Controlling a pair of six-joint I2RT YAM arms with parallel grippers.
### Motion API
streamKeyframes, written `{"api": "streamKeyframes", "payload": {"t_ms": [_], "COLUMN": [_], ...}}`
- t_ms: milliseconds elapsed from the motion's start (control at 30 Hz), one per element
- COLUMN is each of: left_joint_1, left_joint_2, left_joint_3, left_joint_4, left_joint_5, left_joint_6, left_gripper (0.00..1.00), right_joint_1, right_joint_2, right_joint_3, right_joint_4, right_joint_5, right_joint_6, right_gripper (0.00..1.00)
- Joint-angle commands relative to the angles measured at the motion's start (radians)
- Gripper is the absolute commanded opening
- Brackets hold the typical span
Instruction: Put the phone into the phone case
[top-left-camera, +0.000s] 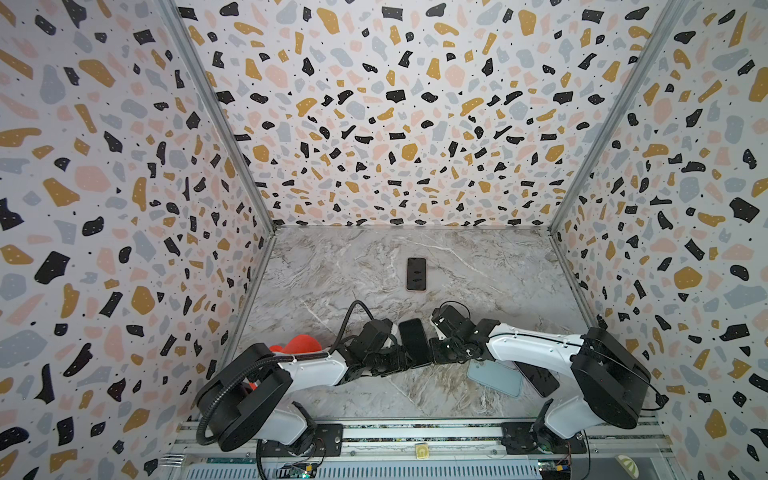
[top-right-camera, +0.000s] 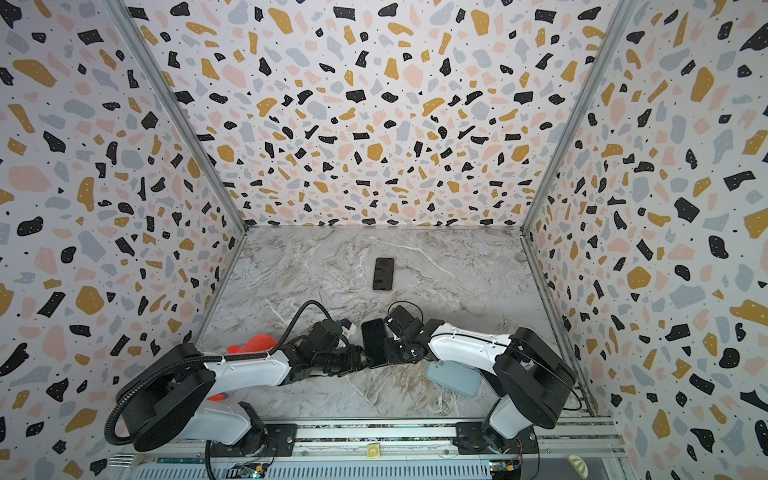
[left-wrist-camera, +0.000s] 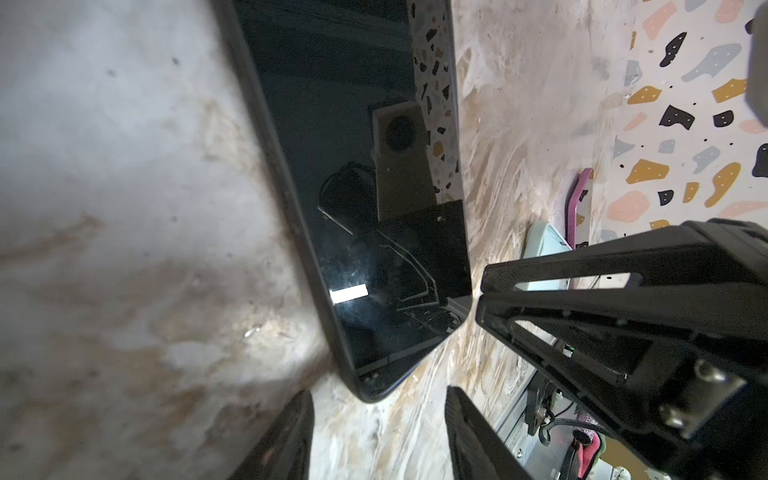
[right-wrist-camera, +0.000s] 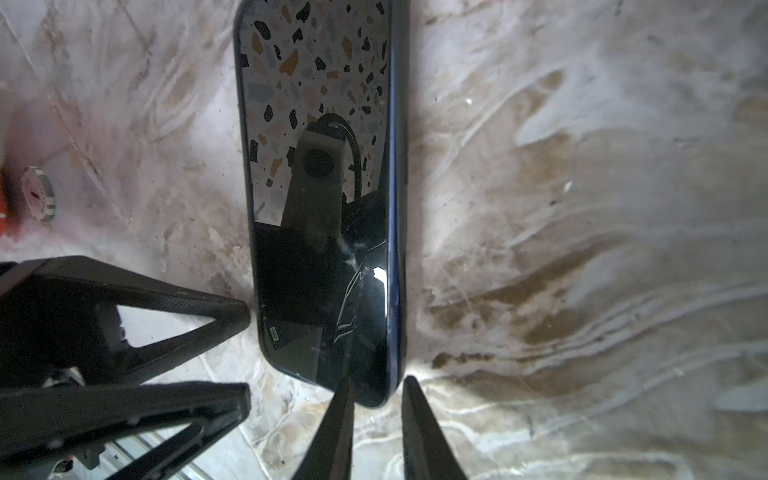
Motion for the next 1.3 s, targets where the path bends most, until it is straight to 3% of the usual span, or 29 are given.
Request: {"api": "streamKeyframes", "payload": {"t_ms": [0, 433, 1267], "left_joint_1": [-0.003, -0.004, 0.000], "left_joint_2": [0.015, 0.067, 0.086], "left_joint_3": [0.030, 0.038, 0.052], "left_joint_4": [-0.023, -0.001, -0.027], "left_joint_5": [-0.025, -0.025, -0.040], "left_joint_6": [-0.007, -0.020, 0.014], "left_gripper": [0.52, 0.38, 0.35], "right_joint_1": [0.004, 0.004, -0.022], "right_joint_2": [-0.009, 0.017, 0.008], "right_joint_3": [0.034, 0.019, 0.003], "right_joint_4": [-0.019, 0.021, 0.024], "right_joint_5": [0.020, -0.027, -0.026], "right_joint_6": [-0.018, -0.018, -0.030], "right_gripper": [0.23, 0.18, 0.17]}}
